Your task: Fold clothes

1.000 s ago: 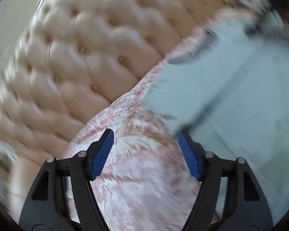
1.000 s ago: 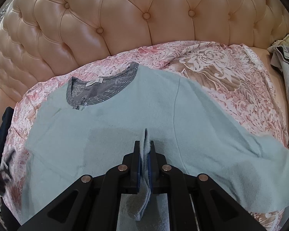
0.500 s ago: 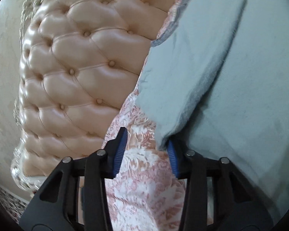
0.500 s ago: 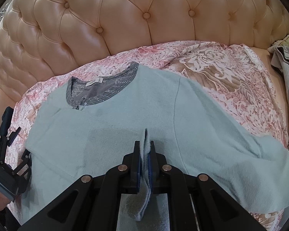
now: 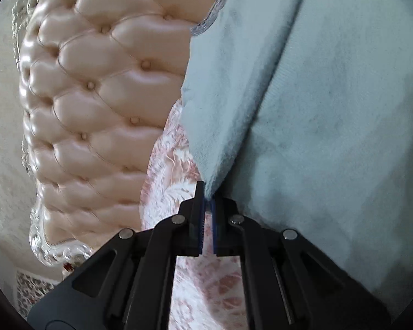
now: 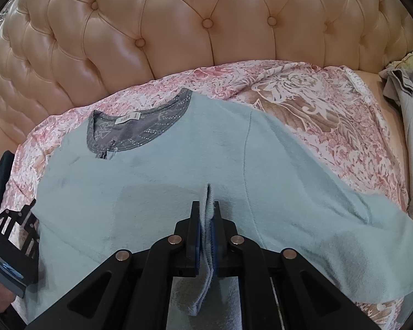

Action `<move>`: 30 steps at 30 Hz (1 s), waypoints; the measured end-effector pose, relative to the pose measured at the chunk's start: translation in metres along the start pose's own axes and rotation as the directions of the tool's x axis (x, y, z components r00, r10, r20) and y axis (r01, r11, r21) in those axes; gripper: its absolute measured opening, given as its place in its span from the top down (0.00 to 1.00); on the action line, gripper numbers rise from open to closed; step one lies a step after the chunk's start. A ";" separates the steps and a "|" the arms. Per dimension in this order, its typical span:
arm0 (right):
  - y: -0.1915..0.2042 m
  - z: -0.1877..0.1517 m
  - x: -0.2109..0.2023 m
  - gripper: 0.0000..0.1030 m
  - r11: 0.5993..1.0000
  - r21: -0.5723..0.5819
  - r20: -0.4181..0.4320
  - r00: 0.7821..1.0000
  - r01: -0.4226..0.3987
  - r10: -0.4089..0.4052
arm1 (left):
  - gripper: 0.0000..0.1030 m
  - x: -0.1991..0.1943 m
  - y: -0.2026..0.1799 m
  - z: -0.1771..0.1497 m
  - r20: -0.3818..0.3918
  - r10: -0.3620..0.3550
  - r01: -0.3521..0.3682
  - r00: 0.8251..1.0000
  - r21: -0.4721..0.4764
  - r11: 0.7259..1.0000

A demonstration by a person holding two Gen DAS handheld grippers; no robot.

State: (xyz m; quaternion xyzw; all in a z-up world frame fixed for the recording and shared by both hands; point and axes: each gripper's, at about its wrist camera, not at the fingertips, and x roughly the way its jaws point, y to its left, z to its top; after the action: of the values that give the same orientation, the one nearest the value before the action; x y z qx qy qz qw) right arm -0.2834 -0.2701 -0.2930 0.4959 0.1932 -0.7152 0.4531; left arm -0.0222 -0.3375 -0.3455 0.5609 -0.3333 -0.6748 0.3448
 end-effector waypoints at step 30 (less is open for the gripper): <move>-0.083 -0.003 -0.028 0.47 0.800 0.363 0.186 0.879 -0.477 0.440 | 0.42 -0.121 0.077 -0.080 0.176 -0.408 0.407 0.896 -0.694 0.594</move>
State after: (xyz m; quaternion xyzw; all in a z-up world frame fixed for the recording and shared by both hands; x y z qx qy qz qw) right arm -0.3486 -0.2120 -0.2839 0.5759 -0.1033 -0.6304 0.5102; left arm 0.0797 -0.2824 -0.2287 0.4435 0.0928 -0.8103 0.3717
